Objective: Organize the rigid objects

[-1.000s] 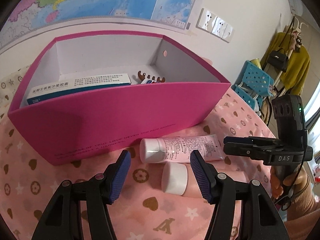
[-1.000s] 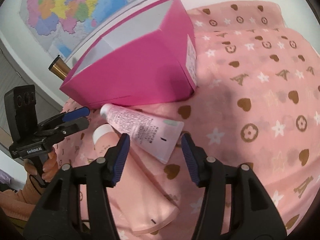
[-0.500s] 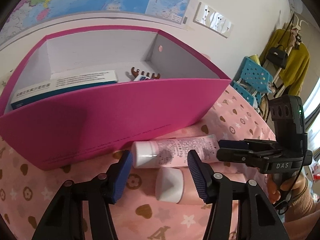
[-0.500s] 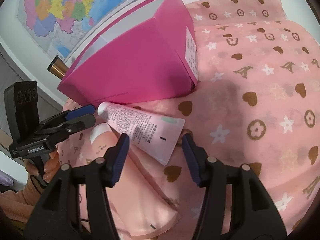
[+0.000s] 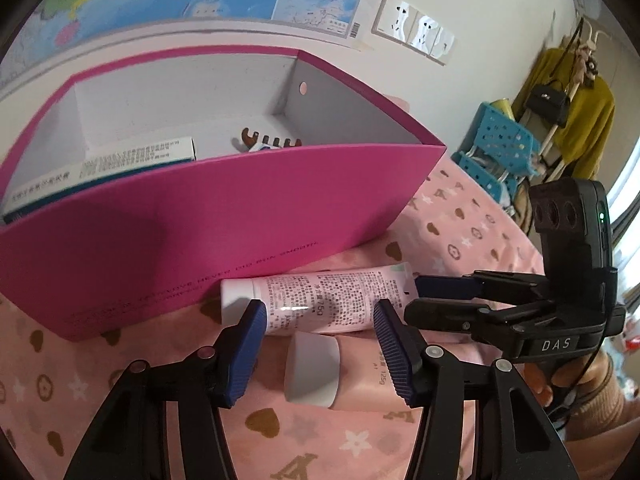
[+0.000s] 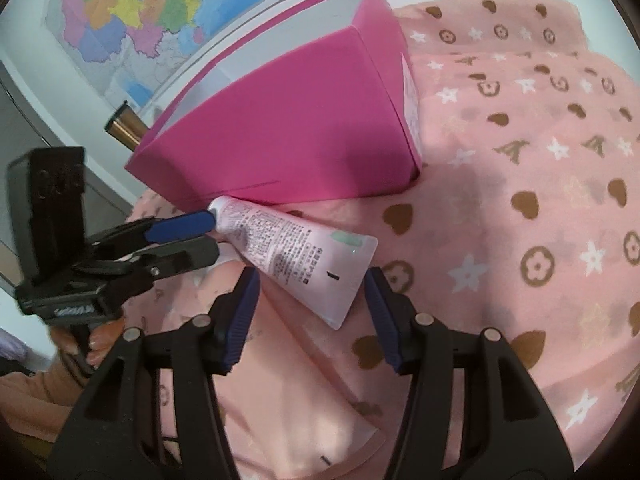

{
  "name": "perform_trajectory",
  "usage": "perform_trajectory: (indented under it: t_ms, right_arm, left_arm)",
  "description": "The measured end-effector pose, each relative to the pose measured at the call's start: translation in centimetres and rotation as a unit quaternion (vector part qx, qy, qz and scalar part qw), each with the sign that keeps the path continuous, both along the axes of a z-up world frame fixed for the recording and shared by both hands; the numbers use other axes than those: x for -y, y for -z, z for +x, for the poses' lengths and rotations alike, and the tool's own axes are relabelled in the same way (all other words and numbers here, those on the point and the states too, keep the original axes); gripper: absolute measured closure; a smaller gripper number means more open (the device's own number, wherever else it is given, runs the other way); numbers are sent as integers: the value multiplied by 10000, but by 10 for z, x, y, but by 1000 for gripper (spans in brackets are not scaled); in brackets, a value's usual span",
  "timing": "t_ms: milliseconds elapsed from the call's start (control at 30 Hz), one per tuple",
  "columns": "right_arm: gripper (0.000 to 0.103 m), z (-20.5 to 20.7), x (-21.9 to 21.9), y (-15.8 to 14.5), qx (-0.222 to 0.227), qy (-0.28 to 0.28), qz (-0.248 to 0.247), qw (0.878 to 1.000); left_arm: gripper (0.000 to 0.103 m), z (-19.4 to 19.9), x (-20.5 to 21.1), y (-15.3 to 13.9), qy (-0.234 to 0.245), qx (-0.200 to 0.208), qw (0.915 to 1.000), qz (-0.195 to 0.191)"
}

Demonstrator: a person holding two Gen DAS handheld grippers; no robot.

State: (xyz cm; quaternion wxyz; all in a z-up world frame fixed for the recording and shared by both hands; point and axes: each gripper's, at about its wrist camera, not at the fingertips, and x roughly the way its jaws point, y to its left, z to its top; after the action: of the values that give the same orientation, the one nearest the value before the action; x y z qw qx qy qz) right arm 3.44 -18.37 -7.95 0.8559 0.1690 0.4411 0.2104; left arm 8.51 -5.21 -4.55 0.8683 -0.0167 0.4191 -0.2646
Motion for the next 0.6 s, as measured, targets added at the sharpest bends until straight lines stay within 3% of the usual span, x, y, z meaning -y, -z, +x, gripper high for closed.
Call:
perform_trajectory:
  t_ms: [133,300,600]
  right_arm:
    - [46,0,7,3,-84,71,105,9999]
    - [46,-1,6,3,-69,66,89,9999]
    - [44,1,2,4,-14,44,56,10000]
  left_arm:
    - [47,-1,-13,-6,-205,188,9996,30]
    - [47,10,-25,2,-464,63,9988,155]
    - [47,13,-13,13,-238,-117,9996,126]
